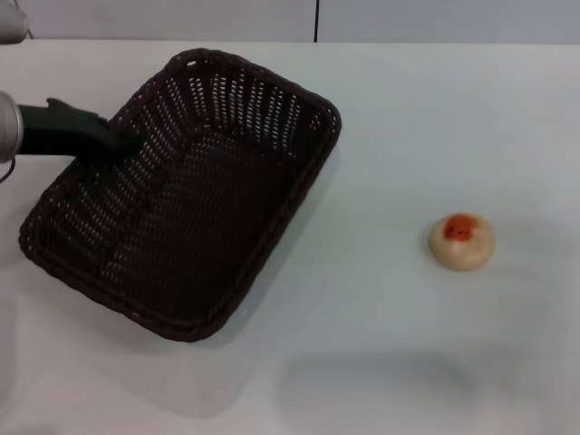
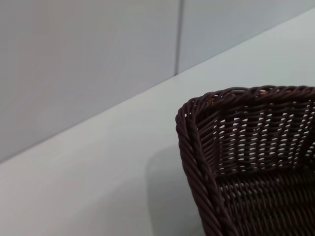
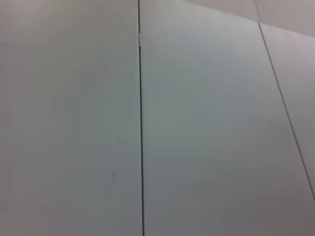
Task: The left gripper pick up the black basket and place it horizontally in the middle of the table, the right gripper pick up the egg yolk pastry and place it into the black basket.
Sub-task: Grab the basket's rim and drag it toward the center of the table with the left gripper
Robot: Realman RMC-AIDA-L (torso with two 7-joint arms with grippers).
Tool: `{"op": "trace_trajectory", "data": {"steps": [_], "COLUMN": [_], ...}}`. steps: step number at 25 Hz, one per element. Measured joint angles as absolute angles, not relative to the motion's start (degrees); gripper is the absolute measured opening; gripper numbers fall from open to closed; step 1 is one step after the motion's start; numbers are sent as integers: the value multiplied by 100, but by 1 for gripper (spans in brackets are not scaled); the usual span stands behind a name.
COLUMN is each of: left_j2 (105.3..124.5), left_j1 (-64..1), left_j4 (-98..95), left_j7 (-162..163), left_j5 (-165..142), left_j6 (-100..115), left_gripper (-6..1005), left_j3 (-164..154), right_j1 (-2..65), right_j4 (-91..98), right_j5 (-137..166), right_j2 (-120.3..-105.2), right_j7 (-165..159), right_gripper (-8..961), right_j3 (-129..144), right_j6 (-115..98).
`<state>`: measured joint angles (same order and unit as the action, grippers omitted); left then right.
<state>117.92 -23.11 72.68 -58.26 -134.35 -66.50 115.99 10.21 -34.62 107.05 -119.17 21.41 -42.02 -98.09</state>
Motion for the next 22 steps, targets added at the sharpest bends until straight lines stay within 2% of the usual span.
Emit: {"op": "trace_trajectory", "data": {"steps": [22], "left_j2": [11668], "left_j1": [-3978], "left_j4": [7357], "left_j7": [-7331], "left_j5": [-13016], "left_j6": [-8644], "left_gripper": [191], "left_j3": [12443], "right_j1": [754], "right_j4": [-3574], "right_j5": [10705], "right_j2": [-11936], "right_j7": [2142], "right_gripper": [503], "right_j3": [-4161], "right_j6": [-10048]}}
